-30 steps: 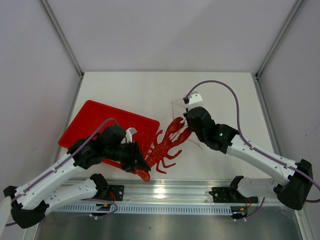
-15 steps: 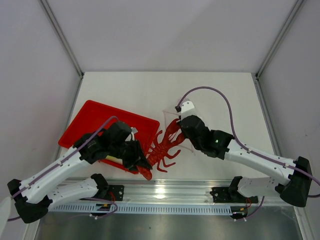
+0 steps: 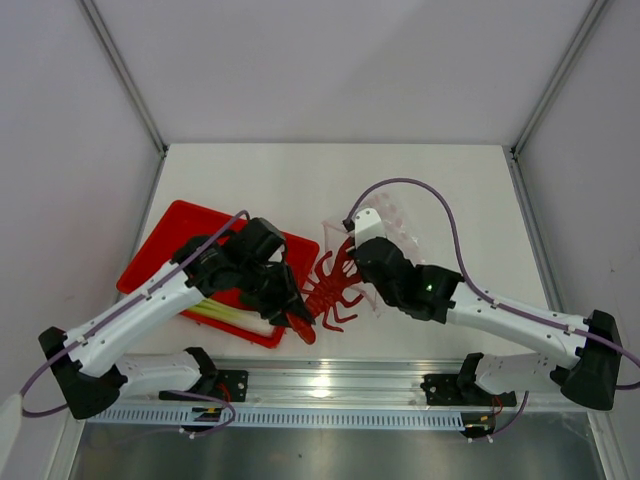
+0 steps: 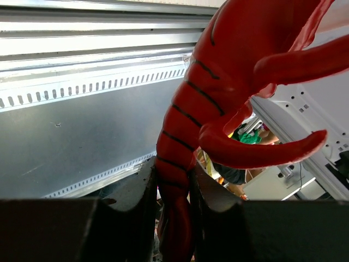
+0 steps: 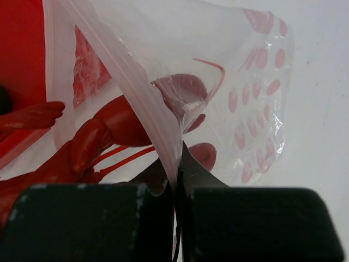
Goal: Place the food in the zip-top bag and seal the zipper
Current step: Place the fake lobster in the zipper food storage bag.
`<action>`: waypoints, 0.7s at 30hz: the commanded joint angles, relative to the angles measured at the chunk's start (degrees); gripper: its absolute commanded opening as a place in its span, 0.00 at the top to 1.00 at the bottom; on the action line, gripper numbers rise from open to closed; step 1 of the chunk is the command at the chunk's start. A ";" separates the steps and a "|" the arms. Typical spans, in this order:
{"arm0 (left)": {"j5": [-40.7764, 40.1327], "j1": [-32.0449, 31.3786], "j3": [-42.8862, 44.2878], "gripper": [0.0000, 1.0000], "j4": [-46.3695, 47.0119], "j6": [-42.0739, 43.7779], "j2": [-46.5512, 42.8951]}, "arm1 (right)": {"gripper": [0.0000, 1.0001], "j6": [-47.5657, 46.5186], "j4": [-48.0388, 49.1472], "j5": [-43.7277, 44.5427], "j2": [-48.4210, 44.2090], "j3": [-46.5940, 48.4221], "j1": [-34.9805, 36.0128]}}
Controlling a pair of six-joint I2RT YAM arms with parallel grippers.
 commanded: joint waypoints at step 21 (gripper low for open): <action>6.31 3.75 6.30 0.99 -3.42 7.79 1.65 | 1.00 -1.80 2.42 1.02 1.36 -2.25 -0.51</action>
